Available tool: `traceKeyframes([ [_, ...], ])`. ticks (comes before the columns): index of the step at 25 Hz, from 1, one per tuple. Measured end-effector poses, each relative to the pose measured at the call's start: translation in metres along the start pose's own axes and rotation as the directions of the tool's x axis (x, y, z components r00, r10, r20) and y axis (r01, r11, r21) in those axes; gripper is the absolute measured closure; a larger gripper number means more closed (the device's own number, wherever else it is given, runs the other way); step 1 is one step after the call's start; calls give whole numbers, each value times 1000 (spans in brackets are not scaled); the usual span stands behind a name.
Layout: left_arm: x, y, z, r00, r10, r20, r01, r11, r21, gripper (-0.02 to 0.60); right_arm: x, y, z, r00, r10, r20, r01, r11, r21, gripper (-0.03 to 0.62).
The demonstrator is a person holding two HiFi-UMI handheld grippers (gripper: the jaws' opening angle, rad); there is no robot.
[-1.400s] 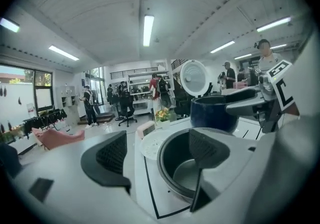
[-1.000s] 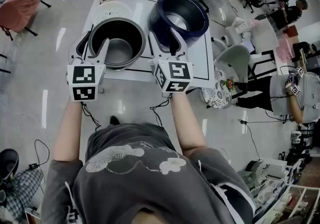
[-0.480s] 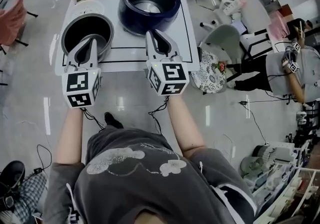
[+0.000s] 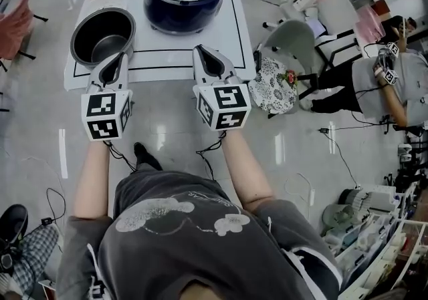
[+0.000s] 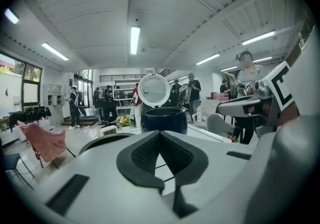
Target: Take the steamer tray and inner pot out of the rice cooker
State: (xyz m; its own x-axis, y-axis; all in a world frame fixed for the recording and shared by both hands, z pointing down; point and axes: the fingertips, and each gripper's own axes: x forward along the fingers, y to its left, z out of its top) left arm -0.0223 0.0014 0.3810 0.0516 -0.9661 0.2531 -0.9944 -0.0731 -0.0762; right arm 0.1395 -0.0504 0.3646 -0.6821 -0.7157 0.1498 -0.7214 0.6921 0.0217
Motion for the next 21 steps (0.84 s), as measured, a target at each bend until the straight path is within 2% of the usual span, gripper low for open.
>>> traceKeyframes([
  [11,-48,-46,-14,1000,6,-11,-7,1000,-15,574,-69,1,-15,1000,13,0,-13,1000,22,565],
  [21,-88,-83,-11,1000,5,-5,-5,1000,-29,574,-126,1,-14,1000,12,9,-12,999,29,566],
])
